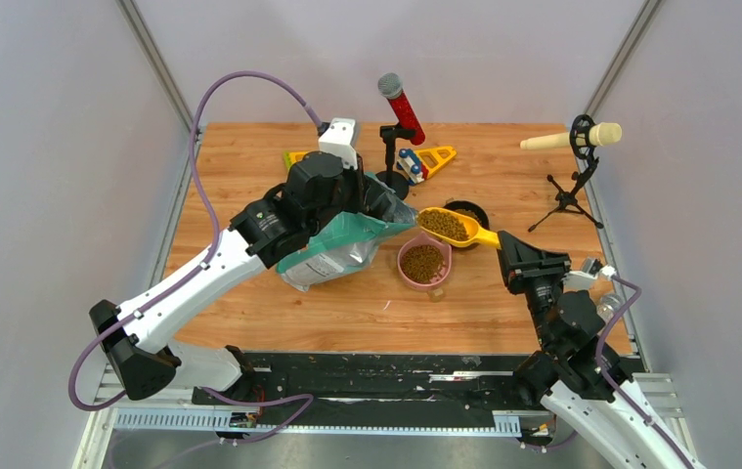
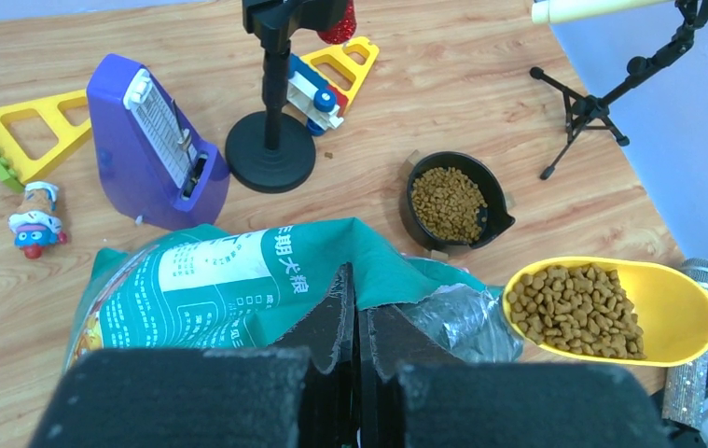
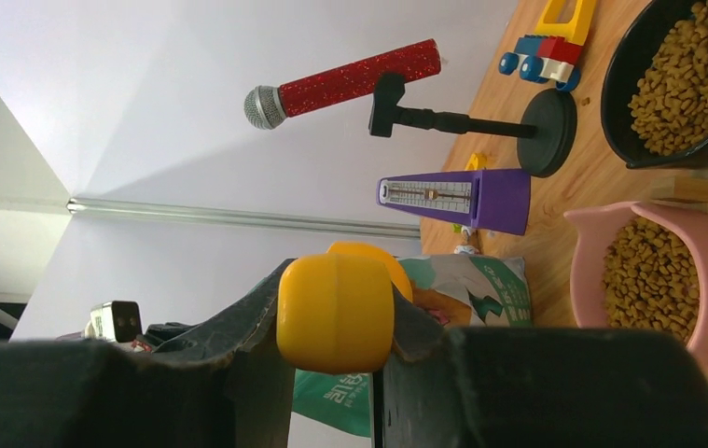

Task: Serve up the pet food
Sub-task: Pour the pet food into the pet food bowl.

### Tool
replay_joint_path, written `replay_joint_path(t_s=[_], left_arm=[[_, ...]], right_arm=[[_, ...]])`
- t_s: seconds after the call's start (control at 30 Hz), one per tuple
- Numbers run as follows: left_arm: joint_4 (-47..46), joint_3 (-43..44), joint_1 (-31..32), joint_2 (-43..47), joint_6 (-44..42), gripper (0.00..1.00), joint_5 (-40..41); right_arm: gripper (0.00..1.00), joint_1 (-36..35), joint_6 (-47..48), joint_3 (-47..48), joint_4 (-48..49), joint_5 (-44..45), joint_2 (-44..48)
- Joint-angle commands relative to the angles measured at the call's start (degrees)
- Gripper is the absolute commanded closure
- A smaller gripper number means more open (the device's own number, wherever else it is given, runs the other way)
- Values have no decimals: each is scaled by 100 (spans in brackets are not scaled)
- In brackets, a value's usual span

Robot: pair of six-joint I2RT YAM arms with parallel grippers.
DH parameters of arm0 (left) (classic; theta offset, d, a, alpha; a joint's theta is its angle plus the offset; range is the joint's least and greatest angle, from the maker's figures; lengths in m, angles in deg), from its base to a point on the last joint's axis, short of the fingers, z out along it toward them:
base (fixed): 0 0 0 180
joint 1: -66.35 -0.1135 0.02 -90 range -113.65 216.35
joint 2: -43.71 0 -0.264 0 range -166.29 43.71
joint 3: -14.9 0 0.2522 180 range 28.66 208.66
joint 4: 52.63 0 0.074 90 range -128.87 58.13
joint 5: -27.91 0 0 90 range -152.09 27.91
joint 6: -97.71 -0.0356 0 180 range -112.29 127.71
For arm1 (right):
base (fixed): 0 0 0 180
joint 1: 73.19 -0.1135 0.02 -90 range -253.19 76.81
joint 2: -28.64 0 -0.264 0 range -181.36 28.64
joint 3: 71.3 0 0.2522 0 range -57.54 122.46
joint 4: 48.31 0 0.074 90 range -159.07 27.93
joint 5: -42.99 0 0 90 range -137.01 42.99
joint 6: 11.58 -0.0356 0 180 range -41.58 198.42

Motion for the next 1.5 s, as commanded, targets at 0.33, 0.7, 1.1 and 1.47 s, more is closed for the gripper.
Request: replay_joint_path(t_s=[0.33, 0.7, 1.1, 1.47], left_arm=[[-567, 15, -6, 162, 70, 100, 148], [-575, 127, 6, -56, 93, 100, 99], [-596, 32, 20, 17, 32, 100, 179], [-624, -24, 20, 8, 36, 100, 167]], right_arm=[[100, 25, -279, -479, -428, 148, 723], [100, 20, 10, -466, -469, 209, 993], [100, 20, 90, -736, -882, 526, 576], [100, 20, 520, -573, -922, 576, -606]])
